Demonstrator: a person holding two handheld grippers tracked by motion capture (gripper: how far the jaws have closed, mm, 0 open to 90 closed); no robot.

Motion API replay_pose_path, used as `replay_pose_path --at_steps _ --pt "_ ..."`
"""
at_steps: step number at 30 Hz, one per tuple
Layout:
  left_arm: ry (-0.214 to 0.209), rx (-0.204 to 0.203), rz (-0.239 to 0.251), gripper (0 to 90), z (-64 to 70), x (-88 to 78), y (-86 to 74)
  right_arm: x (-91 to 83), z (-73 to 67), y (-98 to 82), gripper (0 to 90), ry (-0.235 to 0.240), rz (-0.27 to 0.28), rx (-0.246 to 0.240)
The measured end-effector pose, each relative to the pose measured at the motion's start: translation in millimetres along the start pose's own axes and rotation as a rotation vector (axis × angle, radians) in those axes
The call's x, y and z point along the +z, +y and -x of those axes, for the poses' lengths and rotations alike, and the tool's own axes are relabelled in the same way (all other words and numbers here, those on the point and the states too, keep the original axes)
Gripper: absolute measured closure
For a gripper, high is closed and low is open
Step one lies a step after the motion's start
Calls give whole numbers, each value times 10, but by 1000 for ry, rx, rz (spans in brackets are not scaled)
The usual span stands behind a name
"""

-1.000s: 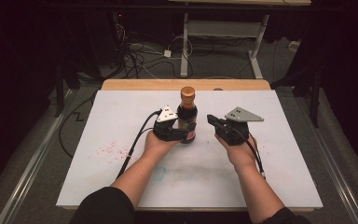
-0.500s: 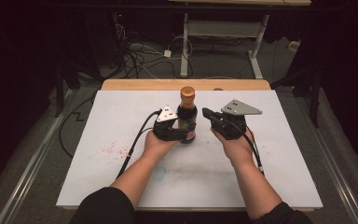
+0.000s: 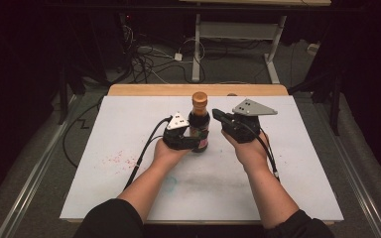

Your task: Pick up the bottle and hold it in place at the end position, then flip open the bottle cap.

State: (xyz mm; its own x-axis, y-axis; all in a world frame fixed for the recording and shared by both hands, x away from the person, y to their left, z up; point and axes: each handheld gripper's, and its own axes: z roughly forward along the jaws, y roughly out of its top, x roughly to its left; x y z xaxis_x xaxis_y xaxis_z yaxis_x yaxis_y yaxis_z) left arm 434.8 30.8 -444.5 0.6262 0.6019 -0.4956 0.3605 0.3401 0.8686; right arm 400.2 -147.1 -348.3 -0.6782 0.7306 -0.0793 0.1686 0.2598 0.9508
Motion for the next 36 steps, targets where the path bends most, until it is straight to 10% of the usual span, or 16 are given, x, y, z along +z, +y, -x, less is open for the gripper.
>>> replay_pose_path --at_steps 36 --pt "12 1 3 282 9 0 -6 10 0 301 900 -4 -13 -30"
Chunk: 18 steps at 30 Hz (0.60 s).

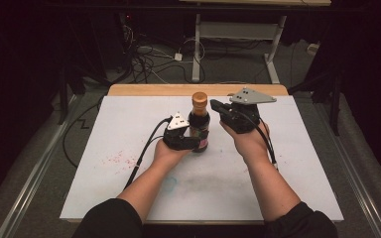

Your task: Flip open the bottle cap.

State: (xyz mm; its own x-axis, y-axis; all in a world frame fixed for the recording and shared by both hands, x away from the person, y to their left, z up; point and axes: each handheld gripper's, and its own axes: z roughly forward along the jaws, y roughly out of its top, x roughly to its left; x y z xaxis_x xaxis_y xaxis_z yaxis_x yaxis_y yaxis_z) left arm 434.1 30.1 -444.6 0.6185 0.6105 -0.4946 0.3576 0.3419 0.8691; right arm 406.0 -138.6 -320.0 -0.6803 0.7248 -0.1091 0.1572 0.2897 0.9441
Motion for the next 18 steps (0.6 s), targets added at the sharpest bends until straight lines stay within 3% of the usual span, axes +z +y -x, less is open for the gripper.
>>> replay_pose_path --at_steps 18 --pt "1 8 14 282 1 -2 -18 67 -42 63 900 17 -32 -23"
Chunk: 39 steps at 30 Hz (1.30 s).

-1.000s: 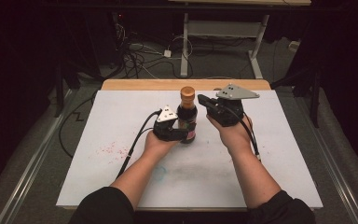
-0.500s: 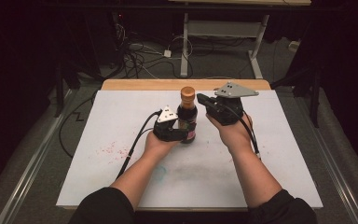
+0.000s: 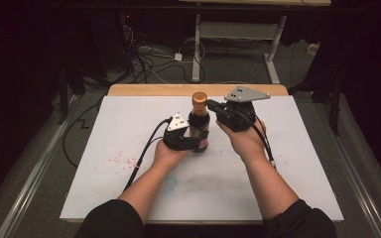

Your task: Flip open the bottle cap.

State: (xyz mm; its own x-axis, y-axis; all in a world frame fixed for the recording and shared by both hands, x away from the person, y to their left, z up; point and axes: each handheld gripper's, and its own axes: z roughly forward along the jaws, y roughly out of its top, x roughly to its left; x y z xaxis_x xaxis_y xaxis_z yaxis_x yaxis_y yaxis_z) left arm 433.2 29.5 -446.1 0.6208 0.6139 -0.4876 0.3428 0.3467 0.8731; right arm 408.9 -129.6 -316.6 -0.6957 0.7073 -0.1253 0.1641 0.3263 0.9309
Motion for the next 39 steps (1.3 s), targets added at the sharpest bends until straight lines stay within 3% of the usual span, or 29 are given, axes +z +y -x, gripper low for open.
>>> replay_pose_path --at_steps 28,31,32,34,37,39 --pt "34 43 27 297 38 16 -58 -14 -35 54 900 -28 -34 -10" --pt "31 54 22 297 39 13 -63 -22 -29 69 900 -26 -19 -2" --pt "31 63 26 296 55 18 -73 -74 -38 128 900 -30 30 0" --pt "26 61 28 295 54 21 -77 -101 -62 172 900 -35 46 -17" --pt "26 70 29 293 71 25 -86 -135 -142 266 900 -16 50 -59" --pt "29 56 29 292 56 22 -74 -135 -156 264 900 -14 48 -56"
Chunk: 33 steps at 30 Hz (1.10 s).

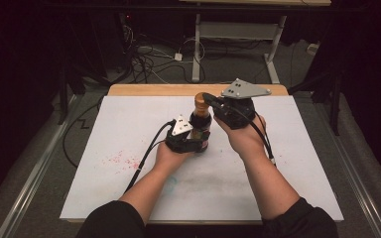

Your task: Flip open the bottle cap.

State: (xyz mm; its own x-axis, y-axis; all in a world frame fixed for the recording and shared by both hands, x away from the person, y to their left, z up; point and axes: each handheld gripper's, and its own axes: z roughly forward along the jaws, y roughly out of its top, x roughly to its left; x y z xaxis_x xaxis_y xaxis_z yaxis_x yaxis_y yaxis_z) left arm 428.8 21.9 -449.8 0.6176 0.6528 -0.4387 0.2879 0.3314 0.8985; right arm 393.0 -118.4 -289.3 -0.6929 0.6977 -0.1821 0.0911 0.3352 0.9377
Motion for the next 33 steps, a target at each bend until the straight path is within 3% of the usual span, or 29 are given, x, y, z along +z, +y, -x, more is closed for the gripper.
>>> replay_pose_path --at_steps 2,16,33 --pt "-1 -16 -2 291 -22 -7 14 -6 16 -25 900 -2 3 14" --pt "-7 -15 3 289 -31 -13 3 -10 160 -249 900 -9 -38 55" --pt "-5 -15 3 288 -26 -12 3 83 126 -281 900 7 -69 48"
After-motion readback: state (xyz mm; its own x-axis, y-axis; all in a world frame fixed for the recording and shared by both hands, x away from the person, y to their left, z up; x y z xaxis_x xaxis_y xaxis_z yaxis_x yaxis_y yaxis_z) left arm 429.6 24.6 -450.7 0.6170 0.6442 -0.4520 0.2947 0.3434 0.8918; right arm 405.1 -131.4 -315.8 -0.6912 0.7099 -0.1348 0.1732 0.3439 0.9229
